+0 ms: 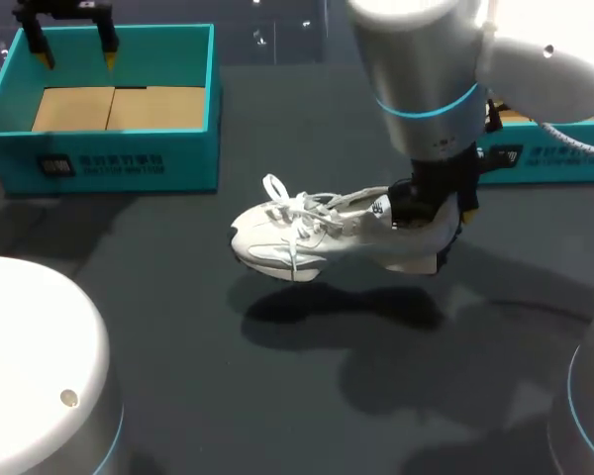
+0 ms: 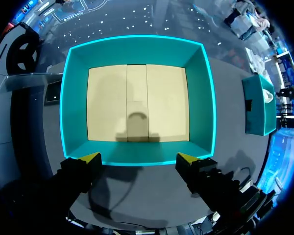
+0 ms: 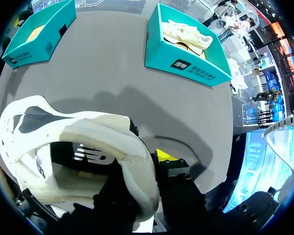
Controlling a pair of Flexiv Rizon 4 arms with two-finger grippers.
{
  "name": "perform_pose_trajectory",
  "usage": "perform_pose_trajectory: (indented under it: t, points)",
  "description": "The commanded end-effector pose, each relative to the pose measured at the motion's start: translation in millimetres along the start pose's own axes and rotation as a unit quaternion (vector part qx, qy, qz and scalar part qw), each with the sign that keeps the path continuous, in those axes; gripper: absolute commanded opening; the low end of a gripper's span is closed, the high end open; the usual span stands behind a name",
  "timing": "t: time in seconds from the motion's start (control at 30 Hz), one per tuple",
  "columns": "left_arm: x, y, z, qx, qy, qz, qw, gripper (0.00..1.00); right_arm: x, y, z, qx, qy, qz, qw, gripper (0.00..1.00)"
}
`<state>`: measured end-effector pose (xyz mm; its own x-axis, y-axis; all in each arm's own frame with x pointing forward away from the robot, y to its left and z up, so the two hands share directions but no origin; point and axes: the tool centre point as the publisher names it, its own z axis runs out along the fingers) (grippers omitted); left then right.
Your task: Take the shoe out of the shoebox, open the shoe tongue, remove and reinsert the insole, then place the shoe into the shoebox
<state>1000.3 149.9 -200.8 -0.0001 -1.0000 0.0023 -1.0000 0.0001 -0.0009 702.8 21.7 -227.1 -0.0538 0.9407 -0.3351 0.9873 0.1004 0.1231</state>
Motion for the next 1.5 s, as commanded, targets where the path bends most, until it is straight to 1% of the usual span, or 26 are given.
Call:
perform_pose_trajectory:
  t: [0.03, 0.23, 0.3, 0.4, 0.67, 0.87, 1.03, 1.27, 1.5]
  points:
    - [0.0, 0, 0, 0.000, 0.000, 0.000, 1.000, 1.00, 19.9, -18.4, 7, -0.019, -0.016, 0.001, 1.000, 0.00]
    - [0.0, 0, 0, 0.000, 0.000, 0.000, 1.000, 1.00, 35.5, -40.0, 18, -0.029, -0.022, 0.008, 0.999, 0.00]
    - [0.0, 0, 0, 0.000, 0.000, 0.000, 1.000, 1.00, 40.4, -43.7, 24, -0.032, -0.022, 0.010, 0.999, 0.00]
    - [0.0, 0, 0, 0.000, 0.000, 0.000, 1.000, 1.00, 49.4, -46.1, 38, -0.027, -0.031, 0.012, 0.999, 0.00]
    - [0.0, 0, 0, 0.000, 0.000, 0.000, 1.000, 1.00, 54.9, -32.7, 58, -0.015, -0.018, 0.008, 1.000, 0.00]
    - [0.0, 0, 0, 0.000, 0.000, 0.000, 1.000, 1.00, 59.8, -17.8, 74, -0.015, -0.018, 0.002, 1.000, 0.00]
    - [0.0, 0, 0, 0.000, 0.000, 0.000, 1.000, 1.00, 61.6, -10.5, 87, -0.011, -0.022, -0.005, 1.000, 0.00]
    - [0.0, 0, 0, 0.000, 0.000, 0.000, 1.000, 1.00, 59.0, -11.5, 103, 0.002, -0.013, -0.009, 1.000, 0.00]
    - [0.0, 0, 0, 0.000, 0.000, 0.000, 1.000, 1.00, 58.5, -13.5, 117, 0.014, -0.017, -0.005, 1.000, 0.00]
